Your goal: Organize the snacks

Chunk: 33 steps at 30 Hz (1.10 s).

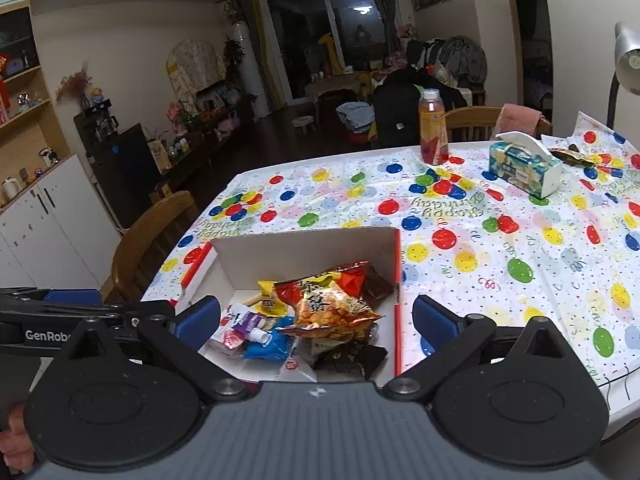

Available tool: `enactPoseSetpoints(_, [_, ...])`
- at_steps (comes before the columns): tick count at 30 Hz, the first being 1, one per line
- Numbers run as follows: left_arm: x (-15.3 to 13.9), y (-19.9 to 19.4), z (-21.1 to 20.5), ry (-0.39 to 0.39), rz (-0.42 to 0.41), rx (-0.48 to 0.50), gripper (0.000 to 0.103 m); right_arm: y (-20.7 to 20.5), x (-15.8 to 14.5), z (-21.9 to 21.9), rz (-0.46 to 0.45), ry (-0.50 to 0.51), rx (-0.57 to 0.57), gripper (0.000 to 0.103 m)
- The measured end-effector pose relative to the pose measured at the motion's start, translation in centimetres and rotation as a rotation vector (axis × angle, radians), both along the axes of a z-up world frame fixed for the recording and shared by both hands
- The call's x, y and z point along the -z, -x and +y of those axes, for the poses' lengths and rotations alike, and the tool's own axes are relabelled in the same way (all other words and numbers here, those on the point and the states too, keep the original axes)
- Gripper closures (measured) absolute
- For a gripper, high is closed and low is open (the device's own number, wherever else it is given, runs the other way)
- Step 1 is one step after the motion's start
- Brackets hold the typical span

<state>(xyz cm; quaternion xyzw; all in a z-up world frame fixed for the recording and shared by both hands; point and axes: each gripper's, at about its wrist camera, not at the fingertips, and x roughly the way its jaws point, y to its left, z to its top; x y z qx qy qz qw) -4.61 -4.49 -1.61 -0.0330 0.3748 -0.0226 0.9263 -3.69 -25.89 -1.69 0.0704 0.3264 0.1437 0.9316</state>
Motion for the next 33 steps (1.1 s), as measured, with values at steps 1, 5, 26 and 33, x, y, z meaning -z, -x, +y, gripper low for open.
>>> enactPoseSetpoints(1, [0.0, 0.0, -0.1, 0.001, 0.000, 0.001, 0.001, 0.0, 0.0, -0.1, -0.001, 0.000, 0.007, 0.000])
enactPoseSetpoints(5, [0.0, 0.1, -0.3, 0.000, 0.000, 0.003, 0.001, -0.1, 0.0, -0.6, 0.012, -0.001, 0.031, 0.000])
enactPoseSetpoints(26, [0.0, 0.7, -1.8, 0.005, 0.006, 0.025, 0.001, 1.0, 0.1, -1.8, 0.031, 0.030, 0.070, 0.000])
enactPoseSetpoints(33, [0.1, 0.9, -2.0, 0.005, 0.011, 0.037, 0.001, 1.1, 0.2, -1.8, 0.037, 0.037, 0.066, 0.000])
